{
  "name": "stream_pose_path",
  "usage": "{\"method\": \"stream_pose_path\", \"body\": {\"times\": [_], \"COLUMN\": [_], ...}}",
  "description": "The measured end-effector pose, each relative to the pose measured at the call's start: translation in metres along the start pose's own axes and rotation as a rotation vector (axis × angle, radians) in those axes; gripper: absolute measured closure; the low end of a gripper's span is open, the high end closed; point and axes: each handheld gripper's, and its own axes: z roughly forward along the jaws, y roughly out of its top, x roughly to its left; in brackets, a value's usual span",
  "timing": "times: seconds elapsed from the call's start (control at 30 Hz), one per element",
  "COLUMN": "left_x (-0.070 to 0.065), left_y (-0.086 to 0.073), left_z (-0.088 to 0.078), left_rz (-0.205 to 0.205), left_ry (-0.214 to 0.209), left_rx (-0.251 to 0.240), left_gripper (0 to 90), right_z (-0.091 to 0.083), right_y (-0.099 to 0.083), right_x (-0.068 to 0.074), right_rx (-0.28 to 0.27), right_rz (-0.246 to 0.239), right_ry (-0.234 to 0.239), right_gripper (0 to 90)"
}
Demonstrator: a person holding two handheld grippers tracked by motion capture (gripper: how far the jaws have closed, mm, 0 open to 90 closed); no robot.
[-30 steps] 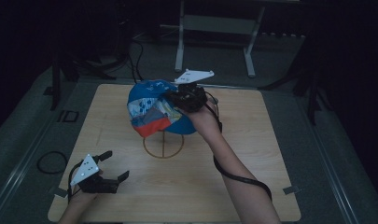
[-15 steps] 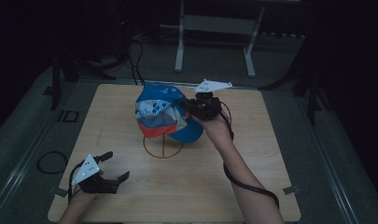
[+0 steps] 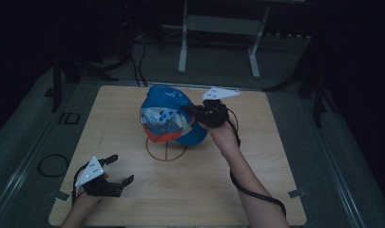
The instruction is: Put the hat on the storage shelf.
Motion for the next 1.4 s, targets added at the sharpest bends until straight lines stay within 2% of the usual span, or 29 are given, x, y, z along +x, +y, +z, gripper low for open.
{"method": "stream_pose_path", "body": {"times": [0.13,0.3,0.4,0.7,0.83,0.9,0.93,1.07,1.13,1.17,1.23,1.4], "left_x": [0.000,0.002,0.002,0.000,0.000,0.000,-0.001,-0.002,-0.002,-0.002,-0.003,-0.003], "left_y": [0.000,0.000,0.000,0.001,0.000,0.000,0.001,0.000,0.000,0.000,0.000,-0.001], "left_z": [0.000,-0.001,-0.002,-0.003,-0.004,-0.005,-0.005,-0.005,-0.004,-0.004,-0.004,-0.005], "left_rz": [-0.005,-0.018,-0.021,-0.014,-0.017,-0.014,-0.016,-0.018,-0.014,-0.013,-0.011,-0.010], "left_ry": [-0.009,-0.009,-0.011,-0.018,-0.023,-0.021,-0.025,-0.027,-0.027,-0.028,-0.027,-0.030], "left_rx": [-0.009,-0.017,-0.023,-0.034,-0.036,-0.040,-0.044,-0.043,-0.038,-0.037,-0.036,-0.036], "left_gripper": [1.9,1.9,1.9,1.9,1.9,1.9,1.9,1.9,1.9,1.9,1.9,1.9], "right_z": [0.004,0.006,0.006,0.005,0.001,0.000,-0.002,-0.009,-0.010,-0.014,-0.017,-0.024], "right_y": [-0.006,-0.013,-0.013,-0.015,-0.015,-0.015,-0.015,-0.018,-0.020,-0.024,-0.029,-0.044], "right_x": [-0.002,-0.005,-0.006,-0.003,-0.002,-0.002,-0.001,-0.002,-0.002,-0.003,-0.006,-0.008], "right_rx": [0.002,-0.003,-0.006,-0.028,-0.051,-0.056,-0.058,-0.069,-0.069,-0.070,-0.068,-0.049], "right_rz": [0.022,0.049,0.050,0.045,0.049,0.047,0.036,0.022,0.013,0.013,0.016,-0.015], "right_ry": [0.007,0.027,0.033,0.054,0.057,0.057,0.054,0.071,0.078,0.066,0.083,0.076], "right_gripper": [88.1,77.2,70.8,60.5,46.2,43.2,34.3,20.6,17.1,16.4,14.7,14.2]}}
